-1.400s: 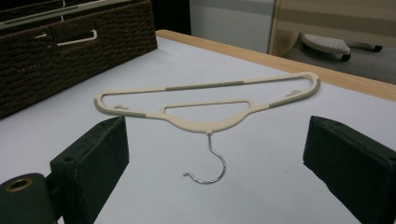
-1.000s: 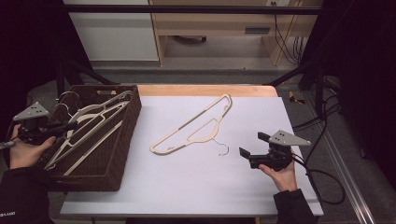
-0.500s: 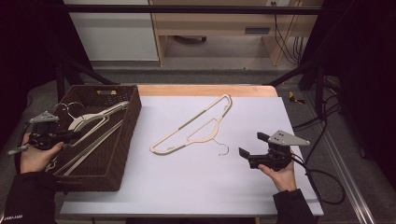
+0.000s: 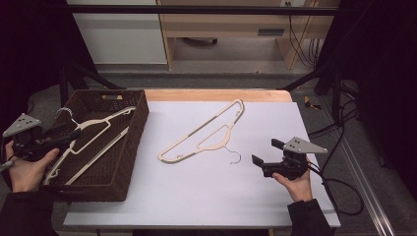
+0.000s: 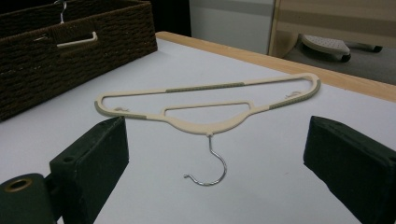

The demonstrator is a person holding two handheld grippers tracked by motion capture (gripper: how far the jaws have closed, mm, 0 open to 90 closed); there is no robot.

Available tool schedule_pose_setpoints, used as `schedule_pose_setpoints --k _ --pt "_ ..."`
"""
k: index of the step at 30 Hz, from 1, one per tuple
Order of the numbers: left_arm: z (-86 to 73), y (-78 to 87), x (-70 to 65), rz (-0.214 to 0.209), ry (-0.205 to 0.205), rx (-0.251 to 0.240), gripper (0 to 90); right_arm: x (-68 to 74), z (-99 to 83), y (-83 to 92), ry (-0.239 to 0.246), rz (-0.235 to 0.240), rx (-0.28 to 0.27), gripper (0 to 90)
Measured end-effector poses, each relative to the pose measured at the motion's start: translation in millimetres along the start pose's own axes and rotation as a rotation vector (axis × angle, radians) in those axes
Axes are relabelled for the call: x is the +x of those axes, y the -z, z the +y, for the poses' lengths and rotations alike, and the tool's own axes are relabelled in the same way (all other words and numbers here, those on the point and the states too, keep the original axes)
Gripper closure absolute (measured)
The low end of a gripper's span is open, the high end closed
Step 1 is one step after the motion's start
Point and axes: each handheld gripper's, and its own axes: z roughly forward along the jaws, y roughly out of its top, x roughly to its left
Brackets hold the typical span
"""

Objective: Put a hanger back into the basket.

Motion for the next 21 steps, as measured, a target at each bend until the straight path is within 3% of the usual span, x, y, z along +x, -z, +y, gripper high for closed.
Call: schedule_pose_setpoints --k 3,6,14,21 --pt "2.5 2.7 -19.3 -0.033 -0.013 -0.06 28.9 -0.4 0.7 1.0 0.004 0.002 -0.003 7.2" --pt "2.0 0.1 -40.2 -0.066 -0.033 -0.087 20.3 -0.2 1.5 1.0 -0.003 -0.005 -0.011 7.2" --pt "-6.0 -17.5 -90.2 -0.196 -0.075 -0.095 11.2 0.2 3.0 1.8 0.002 -0.014 -0.013 7.0" --pt "-14.2 -39.2 -130.7 -0.269 -0.113 -0.076 8.9 0.1 2.4 -1.7 0.006 -0.017 -0.006 7.1"
